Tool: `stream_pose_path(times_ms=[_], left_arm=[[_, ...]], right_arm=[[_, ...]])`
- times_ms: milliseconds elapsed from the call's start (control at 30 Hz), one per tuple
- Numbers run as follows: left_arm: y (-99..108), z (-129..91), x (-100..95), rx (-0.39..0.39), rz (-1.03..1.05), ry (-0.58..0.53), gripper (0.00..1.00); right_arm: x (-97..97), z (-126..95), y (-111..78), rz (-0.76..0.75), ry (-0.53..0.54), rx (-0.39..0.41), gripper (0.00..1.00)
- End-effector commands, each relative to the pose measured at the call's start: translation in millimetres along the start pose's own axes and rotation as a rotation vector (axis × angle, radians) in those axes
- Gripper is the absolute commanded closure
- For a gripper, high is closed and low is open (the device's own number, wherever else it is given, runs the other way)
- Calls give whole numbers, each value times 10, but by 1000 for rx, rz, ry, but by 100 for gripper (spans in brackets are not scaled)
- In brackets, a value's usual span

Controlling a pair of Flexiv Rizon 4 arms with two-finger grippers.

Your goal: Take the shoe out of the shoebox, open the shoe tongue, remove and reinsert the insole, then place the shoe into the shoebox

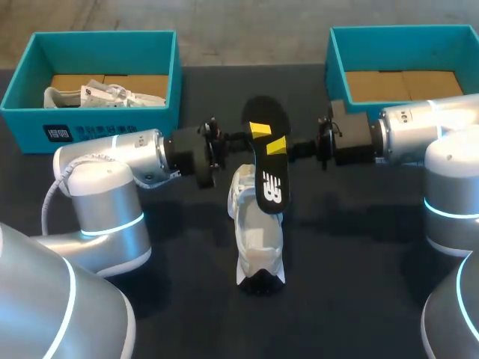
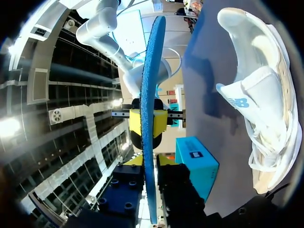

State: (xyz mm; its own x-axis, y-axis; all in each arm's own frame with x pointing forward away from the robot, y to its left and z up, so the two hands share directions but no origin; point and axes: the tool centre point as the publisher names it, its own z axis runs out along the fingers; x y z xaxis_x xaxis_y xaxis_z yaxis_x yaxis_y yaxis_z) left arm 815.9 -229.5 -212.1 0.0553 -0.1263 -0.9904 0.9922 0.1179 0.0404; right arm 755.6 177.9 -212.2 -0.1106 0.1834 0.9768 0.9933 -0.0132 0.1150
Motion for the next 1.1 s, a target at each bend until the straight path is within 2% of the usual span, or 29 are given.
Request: stream_pose_path(times_ms=[33, 100, 500, 533, 567, 600, 833, 1100], left_arm=[[0, 23, 13, 10, 1, 1, 95], [-14, 31, 16, 15, 2, 2, 100], [-14, 31, 17, 16, 4, 3, 100], [-14, 29, 17, 16, 4, 3, 100], [-13, 26, 15, 16, 4, 3, 100], [-14, 21, 12, 16, 4, 3, 100], [-28, -69, -8, 27, -10, 22, 100], [-148, -327, -83, 110, -76, 88, 100]], right_arm=[[-2, 19, -7, 0, 0, -4, 100], [-2, 19, -7, 0, 0, -4, 100], [2, 22, -2, 9, -23, 9, 100], [5, 27, 0, 14, -32, 15, 84], [8, 32, 4, 16, -36, 17, 34], [12, 33, 6, 18, -40, 17, 0], [52, -87, -74, 34, -121, 10, 0], [57, -447, -283, 49, -251, -17, 0]])
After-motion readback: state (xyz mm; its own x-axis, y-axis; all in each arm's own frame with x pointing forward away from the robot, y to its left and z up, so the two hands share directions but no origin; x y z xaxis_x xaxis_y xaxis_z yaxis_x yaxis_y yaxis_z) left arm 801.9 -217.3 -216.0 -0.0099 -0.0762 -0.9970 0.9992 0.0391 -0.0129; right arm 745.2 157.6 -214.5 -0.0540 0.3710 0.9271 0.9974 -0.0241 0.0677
